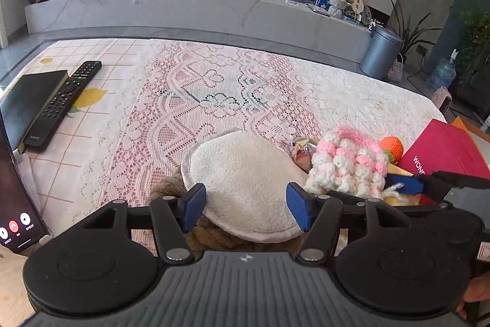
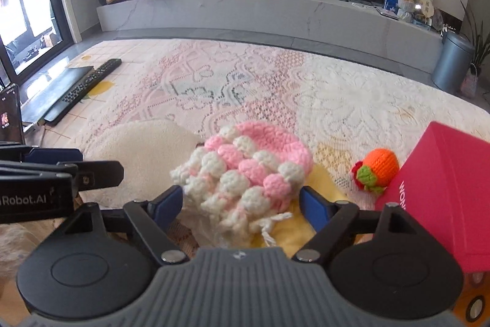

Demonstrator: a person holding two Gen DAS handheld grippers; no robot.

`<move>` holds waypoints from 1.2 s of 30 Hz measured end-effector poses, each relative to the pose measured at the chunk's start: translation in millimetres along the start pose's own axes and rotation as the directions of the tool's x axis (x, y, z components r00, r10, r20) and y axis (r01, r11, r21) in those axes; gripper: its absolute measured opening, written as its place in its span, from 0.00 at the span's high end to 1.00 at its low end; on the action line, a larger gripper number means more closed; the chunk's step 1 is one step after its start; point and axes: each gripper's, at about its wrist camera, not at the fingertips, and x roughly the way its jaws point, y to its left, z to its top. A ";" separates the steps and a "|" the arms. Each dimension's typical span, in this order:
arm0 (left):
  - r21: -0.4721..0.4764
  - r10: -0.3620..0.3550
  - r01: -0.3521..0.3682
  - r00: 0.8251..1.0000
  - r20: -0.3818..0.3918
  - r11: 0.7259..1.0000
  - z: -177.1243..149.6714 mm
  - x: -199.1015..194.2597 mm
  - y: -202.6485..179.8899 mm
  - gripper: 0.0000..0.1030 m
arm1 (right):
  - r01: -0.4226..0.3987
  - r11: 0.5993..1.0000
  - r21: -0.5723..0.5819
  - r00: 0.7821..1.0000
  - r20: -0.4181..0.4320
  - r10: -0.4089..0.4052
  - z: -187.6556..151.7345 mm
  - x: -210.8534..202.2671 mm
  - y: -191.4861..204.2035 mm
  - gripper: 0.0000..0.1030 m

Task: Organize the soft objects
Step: 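Grasp the cream round pad with the left tool while the right tool grasps the crocheted piece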

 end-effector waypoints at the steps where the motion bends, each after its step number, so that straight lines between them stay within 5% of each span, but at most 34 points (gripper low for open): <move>1: 0.010 0.002 -0.002 1.000 0.008 1.000 -0.8 -0.5 -2.1 0.42 | -0.005 1.000 0.004 1.000 -0.009 0.005 -2.2 1.2 -0.5 0.43; 3: 0.034 -0.006 0.005 1.000 0.014 0.999 -1.7 -1.9 -6.5 0.52 | -0.018 1.000 0.016 1.000 -0.017 0.018 -5.8 1.3 -1.5 0.49; 7: 0.083 0.013 -0.013 1.000 -0.002 0.996 -5.4 1.3 -15.7 0.90 | -0.044 0.998 0.045 0.998 -0.031 0.045 -7.2 -4.4 -1.3 0.69; 11: 0.083 0.022 -0.023 1.000 0.006 0.996 -7.5 -2.0 -16.1 1.00 | -0.054 0.998 0.041 0.998 -0.020 0.055 -6.1 -17.4 -2.4 0.73; 15: 0.036 0.027 -0.028 0.999 0.020 0.999 -8.2 -19.0 -10.3 0.95 | -0.058 0.998 0.039 0.998 -0.007 0.058 -8.2 -37.0 -4.2 0.73; 18: -0.043 0.038 -0.037 0.999 0.022 0.998 -10.8 -22.0 -0.4 0.48 | -0.025 0.999 0.023 0.999 -0.022 0.025 -13.7 -35.2 -6.8 0.68; 19: -0.062 0.041 -0.040 0.999 0.023 0.997 -10.9 -21.3 2.5 0.39 | -0.016 1.000 0.023 0.999 -0.028 0.016 -15.5 -33.2 -8.6 0.64; 25: -0.115 0.029 -0.031 0.999 -0.020 0.993 -5.8 -3.4 10.3 0.35 | -0.011 1.000 0.022 0.999 0.037 0.010 -5.4 -34.4 -9.0 0.26; 30: -0.142 0.015 -0.016 1.000 -0.008 0.990 -1.9 4.9 11.4 0.33 | -0.006 1.000 -0.023 0.999 0.033 0.007 3.9 -18.5 -6.7 0.26; 36: -0.043 -0.010 0.014 0.996 0.093 0.999 -1.8 -7.5 -7.4 0.43 | -0.023 0.998 -0.053 0.999 0.027 0.025 -1.9 -15.4 -2.5 0.46</move>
